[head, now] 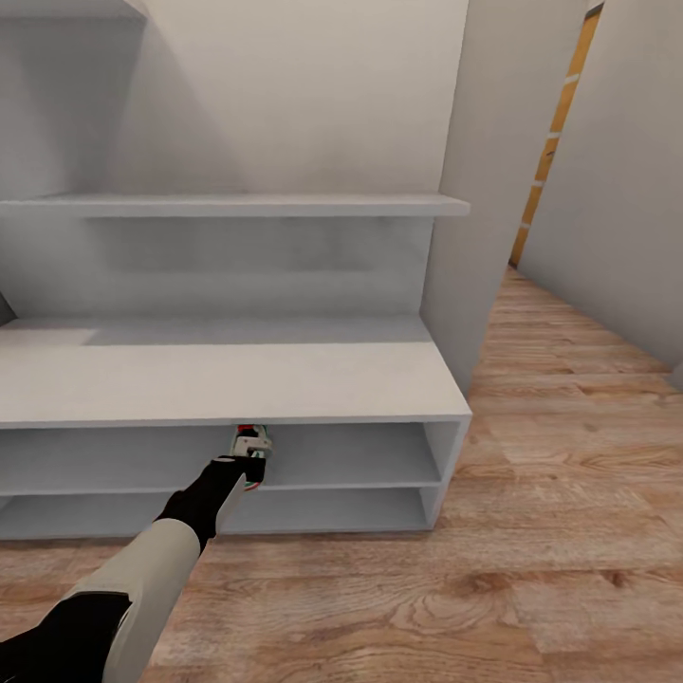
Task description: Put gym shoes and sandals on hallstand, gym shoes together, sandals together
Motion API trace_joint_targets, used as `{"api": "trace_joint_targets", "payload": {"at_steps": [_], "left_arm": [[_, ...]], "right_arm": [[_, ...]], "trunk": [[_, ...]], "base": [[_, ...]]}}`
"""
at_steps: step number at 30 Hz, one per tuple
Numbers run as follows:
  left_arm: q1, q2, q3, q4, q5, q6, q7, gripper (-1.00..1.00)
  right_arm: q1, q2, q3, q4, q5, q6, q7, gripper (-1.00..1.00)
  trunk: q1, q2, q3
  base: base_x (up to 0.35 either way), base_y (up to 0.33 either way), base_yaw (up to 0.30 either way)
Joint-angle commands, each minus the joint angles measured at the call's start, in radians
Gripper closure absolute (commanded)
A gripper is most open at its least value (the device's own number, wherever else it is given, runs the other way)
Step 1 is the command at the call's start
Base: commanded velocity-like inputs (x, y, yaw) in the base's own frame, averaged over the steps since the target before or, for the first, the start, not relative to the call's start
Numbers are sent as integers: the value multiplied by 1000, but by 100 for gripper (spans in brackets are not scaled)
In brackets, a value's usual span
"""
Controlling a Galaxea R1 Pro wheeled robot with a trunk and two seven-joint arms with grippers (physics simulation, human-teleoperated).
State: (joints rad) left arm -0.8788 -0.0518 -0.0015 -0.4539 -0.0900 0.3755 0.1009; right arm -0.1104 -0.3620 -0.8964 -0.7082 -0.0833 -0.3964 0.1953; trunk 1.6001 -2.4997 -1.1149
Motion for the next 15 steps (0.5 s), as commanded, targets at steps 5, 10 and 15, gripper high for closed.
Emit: {"api": "trace_joint_targets", "payload": {"at_steps": [5, 10, 15], "left_arm": [[1, 0, 0, -1, -9, 5, 0, 100], [0, 0, 2, 1, -10, 5, 0, 100], [1, 1, 2, 1, -10, 4, 0, 100]], "right_arm": [[-1, 0, -2, 1, -12, -1, 10, 100], [-1, 0, -2, 1, -12, -1, 10, 100], [-1, 0, -2, 1, -12, -1, 10, 100]], "trunk": [[0, 0, -1], [0, 0, -1], [0, 0, -1]], "base": [[23, 0, 0], [144, 37, 0], [185, 74, 0]]}}
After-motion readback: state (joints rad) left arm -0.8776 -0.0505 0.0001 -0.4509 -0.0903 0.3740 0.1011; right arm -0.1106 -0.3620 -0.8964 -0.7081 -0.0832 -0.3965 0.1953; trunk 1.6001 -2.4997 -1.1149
